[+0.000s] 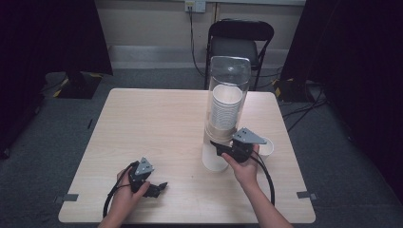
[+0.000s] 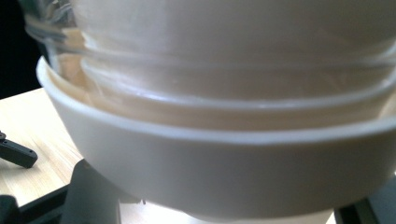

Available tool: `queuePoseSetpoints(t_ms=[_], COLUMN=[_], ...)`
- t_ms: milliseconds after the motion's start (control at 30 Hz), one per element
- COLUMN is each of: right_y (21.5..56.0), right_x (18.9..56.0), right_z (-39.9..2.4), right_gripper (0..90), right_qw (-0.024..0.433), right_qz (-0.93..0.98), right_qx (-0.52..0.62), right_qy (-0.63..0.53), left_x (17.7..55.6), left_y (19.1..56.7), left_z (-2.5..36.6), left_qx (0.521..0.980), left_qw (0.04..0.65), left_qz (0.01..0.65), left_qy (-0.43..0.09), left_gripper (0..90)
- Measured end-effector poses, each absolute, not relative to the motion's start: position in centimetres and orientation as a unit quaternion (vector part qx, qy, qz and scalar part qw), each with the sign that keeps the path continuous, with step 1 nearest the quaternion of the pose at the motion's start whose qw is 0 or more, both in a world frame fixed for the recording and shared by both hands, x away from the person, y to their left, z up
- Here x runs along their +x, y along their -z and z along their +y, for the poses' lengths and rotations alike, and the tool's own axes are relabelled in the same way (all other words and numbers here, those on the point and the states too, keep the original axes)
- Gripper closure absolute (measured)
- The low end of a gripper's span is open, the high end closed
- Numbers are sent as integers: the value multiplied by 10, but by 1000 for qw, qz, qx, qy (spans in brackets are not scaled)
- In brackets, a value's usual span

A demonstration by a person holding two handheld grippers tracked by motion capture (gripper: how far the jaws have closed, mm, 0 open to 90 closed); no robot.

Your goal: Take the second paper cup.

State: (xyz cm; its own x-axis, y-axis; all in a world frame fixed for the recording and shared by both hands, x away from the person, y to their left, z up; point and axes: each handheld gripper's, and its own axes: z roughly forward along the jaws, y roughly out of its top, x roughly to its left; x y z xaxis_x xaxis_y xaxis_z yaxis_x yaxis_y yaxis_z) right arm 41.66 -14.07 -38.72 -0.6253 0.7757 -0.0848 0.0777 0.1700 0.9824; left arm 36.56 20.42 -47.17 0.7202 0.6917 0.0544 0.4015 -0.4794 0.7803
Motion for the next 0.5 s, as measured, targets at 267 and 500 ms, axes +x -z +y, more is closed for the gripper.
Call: queuePoseSetpoints(t_ms=[267,500], right_y=[388,410], right_x=[417,422], right_z=[-142,-141], right_gripper=[335,360], right_qw=[308,290], right_qz=[703,735], right_qx=[301,317], right_qy=[-566,-525], left_x=[366,366], left_y=[472,472], left_z=[204,204], left_qx=[840,839], left_qw=[393,394], left_qz=[325,326], left_qy=[-185,-184], left_gripper=[83,81])
